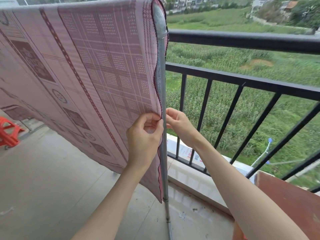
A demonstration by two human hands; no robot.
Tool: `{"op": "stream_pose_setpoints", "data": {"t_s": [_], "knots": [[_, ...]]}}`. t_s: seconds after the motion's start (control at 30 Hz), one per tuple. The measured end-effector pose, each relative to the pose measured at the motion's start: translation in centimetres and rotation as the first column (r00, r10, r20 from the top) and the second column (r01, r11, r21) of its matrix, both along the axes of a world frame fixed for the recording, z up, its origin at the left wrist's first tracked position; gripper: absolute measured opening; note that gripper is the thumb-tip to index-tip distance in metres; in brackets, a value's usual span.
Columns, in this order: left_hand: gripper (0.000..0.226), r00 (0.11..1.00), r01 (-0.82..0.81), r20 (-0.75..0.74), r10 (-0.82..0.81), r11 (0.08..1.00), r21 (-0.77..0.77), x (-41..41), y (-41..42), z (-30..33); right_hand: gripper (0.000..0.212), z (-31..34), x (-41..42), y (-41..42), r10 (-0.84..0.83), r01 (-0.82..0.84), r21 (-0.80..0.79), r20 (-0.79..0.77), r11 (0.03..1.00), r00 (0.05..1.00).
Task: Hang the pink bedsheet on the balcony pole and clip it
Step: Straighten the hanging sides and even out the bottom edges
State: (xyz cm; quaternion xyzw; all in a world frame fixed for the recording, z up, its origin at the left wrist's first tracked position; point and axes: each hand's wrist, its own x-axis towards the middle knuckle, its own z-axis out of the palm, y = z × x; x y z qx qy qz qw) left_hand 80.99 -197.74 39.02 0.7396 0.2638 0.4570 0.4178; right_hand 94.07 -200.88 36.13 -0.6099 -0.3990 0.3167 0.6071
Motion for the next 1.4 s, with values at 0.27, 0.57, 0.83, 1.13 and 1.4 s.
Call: {"op": "stream_pose_setpoints", "data": {"t_s": [0.27,0.57,0.83,1.13,1.4], "knots": [[0.018,1.000,0.015,-0.005,-0.015,0.999,0.049,0.2,-1.0,-0.1,0.016,0.2,1.2,-2.0,-0.068,0.069,0.050,-0.019,0.996,0.998],[0.022,0.996,0.088,-0.022,-0.088,0.996,-0.020,-0.7,-0.1,-3.5,0.016,-2.0,-1.4,-3.7,-0.016,0.018,-0.063,0.020,0.998,1.000],[0.019,0.974,0.051,-0.212,-0.077,0.991,-0.125,-0.6,0.6,-8.6,0.028,-6.6,-3.3,-4.3,-0.033,0.026,-0.127,-0.051,0.992,0.998],[0.014,0.812,0.348,-0.473,-0.342,0.934,-0.078,-2.6,2.6,-12.9,0.037,-10.7,-4.8,-4.9,-0.102,0.114,-0.295,0.056,0.949,0.993],[0.052,0.368,0.766,-0.797,-0.478,0.642,-0.031,-4.1,-0.9,-19.2,0.054,-15.6,-10.0,-15.8,-0.408,0.595,-0.523,0.436,0.610,0.802]]}}
